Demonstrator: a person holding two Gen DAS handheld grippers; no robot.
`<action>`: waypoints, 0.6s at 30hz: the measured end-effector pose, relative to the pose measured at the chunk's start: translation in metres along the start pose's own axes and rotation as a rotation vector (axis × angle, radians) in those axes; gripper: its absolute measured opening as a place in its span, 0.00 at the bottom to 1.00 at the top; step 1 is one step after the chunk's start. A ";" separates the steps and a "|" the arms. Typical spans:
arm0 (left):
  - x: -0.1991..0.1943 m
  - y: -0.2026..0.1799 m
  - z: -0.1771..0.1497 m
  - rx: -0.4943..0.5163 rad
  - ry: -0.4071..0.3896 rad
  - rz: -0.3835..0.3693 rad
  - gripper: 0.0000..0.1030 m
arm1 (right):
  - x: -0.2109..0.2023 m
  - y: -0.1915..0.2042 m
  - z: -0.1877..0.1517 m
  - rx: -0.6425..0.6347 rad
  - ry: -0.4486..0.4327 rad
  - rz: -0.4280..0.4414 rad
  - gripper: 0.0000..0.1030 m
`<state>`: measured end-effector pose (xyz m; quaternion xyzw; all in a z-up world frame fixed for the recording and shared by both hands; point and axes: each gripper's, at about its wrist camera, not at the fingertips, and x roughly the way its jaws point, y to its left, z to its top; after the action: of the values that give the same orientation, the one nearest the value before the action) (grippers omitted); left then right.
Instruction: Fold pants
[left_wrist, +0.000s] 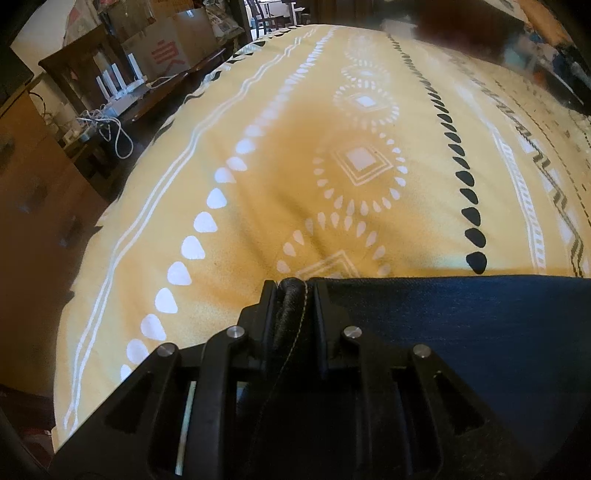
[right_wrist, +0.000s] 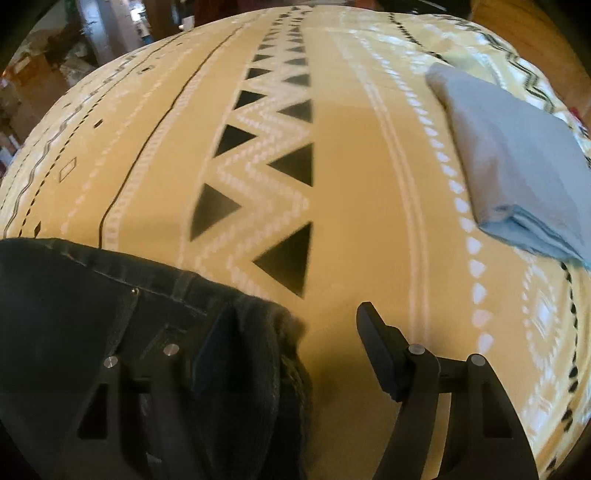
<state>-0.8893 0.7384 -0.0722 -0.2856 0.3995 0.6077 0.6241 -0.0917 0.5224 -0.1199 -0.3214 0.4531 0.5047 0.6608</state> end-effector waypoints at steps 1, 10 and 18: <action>0.000 -0.001 -0.001 -0.001 -0.002 0.006 0.18 | 0.001 0.002 0.000 -0.009 0.008 0.018 0.70; -0.025 0.002 0.001 -0.073 -0.066 0.023 0.16 | -0.030 0.012 -0.012 -0.069 -0.040 0.119 0.09; -0.141 0.025 -0.016 -0.160 -0.291 -0.059 0.16 | -0.159 0.017 -0.040 -0.119 -0.233 0.220 0.07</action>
<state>-0.9085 0.6531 0.0422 -0.2550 0.2469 0.6537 0.6683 -0.1318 0.4324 0.0127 -0.2478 0.3753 0.6337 0.6294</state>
